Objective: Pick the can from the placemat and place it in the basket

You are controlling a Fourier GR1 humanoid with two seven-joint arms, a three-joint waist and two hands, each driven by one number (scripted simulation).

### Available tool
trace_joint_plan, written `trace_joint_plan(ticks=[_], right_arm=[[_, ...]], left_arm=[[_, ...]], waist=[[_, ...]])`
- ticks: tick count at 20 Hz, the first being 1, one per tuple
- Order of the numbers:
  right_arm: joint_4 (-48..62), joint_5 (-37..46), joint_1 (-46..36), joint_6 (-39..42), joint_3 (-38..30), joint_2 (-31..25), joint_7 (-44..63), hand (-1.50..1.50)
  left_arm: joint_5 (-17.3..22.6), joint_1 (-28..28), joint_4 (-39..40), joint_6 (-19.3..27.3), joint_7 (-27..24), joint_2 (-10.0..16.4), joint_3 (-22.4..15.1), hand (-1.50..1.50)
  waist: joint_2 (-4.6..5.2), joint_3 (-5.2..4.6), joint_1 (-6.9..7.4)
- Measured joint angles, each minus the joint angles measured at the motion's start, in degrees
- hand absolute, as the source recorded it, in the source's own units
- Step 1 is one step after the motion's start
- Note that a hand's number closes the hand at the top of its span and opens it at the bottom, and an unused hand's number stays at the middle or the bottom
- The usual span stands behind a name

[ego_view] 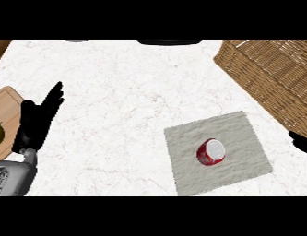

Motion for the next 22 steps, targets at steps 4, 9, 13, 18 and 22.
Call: trace_joint_plan(ticks=[4, 9, 13, 18, 22], right_arm=[[-1.08, 3.02, 0.43, 0.68, 0.25, 4.71, 1.12, -1.50], [-1.23, 7.35, 0.59, -0.28, -0.64, 9.70, 1.05, -1.50], [1.26, 13.28, -0.41, -1.26, 1.54, 13.34, -0.57, -1.50], [8.26, 19.14, -3.18, -2.84, 4.78, 17.23, -4.11, -1.50], [11.41, 22.68, -4.94, -3.24, 6.81, 19.93, -5.23, -1.50]], left_arm=[[-1.87, -0.58, 0.44, 0.03, 0.33, -1.89, 0.56, 0.00], [-2.83, -0.49, 1.67, -1.56, -0.89, -2.48, 2.14, 0.00], [-3.30, -0.46, 0.04, -2.64, 0.54, -2.65, 3.30, 0.00], [-4.21, -2.73, 2.83, -3.85, 0.14, -3.55, 4.82, 0.00], [-5.53, -2.47, 3.38, -4.56, -0.80, -4.75, 5.54, 0.00]], waist=[[0.04, 0.04, 0.22], [0.06, 0.07, 0.35], [0.06, 0.07, 0.52], [0.12, 0.08, 0.56], [0.11, 0.08, 0.58]])
